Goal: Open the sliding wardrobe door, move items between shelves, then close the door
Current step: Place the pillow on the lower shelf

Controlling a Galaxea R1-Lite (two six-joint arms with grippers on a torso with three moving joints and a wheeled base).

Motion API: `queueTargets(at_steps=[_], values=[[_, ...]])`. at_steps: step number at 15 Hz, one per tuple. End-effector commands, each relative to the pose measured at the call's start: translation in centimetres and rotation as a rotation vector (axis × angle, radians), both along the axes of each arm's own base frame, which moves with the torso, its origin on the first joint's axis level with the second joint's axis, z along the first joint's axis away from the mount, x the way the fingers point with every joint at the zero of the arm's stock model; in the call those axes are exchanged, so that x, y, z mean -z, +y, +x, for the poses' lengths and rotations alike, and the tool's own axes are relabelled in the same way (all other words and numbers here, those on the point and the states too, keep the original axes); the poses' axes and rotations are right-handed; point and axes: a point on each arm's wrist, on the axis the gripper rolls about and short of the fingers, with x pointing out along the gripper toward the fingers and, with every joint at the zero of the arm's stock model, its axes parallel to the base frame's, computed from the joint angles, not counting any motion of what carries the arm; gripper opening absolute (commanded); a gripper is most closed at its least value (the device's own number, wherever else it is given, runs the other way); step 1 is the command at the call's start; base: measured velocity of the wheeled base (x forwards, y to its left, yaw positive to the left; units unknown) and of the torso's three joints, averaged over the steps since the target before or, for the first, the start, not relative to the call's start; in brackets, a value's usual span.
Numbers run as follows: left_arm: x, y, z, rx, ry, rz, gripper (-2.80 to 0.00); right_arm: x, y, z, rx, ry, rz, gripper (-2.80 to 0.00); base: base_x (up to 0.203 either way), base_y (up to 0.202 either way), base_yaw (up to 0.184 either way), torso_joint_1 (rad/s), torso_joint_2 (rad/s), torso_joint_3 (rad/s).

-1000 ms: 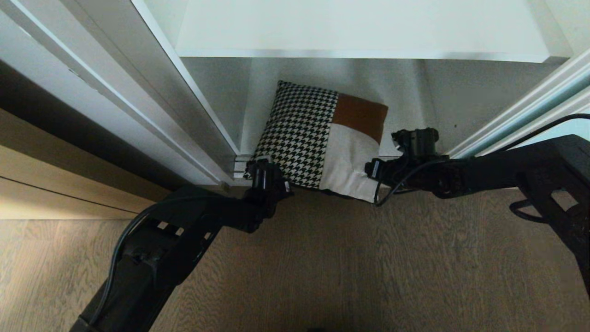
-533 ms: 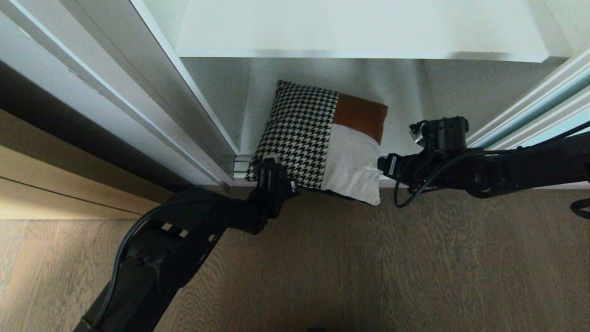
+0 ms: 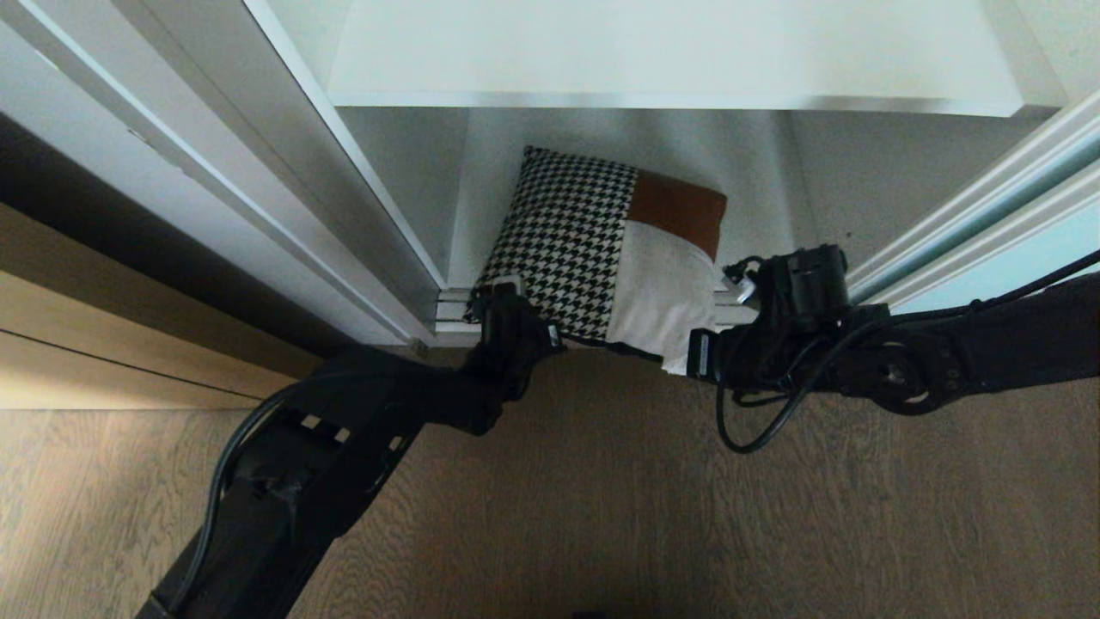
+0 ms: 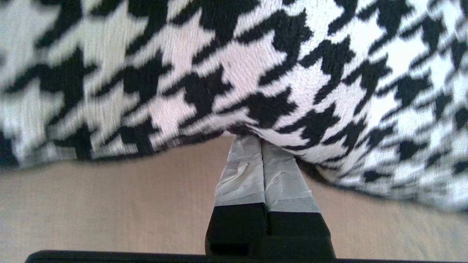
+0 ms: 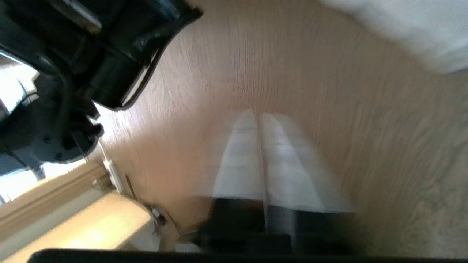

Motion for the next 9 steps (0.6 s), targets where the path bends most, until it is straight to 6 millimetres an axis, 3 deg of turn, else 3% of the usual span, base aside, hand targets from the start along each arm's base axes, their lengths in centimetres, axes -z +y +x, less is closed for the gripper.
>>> queueTargets(at_steps=[1,9], values=[[1.8,-0.7,-0.1,0.024,0.021,0.008,-2.80,3.3,1.3,1.7,-0.008,0.059,-0.023,-2.80,0.000,0.000,0.000,0.000,0.00,0.000],[1.7,0.3,0.3,-0.004,0.001,0.039,-2.80,12.0,1.7,7.1,0.016,0.143,-0.096,-2.80,0.000,0.000,0.000,0.000,0.00,0.000]])
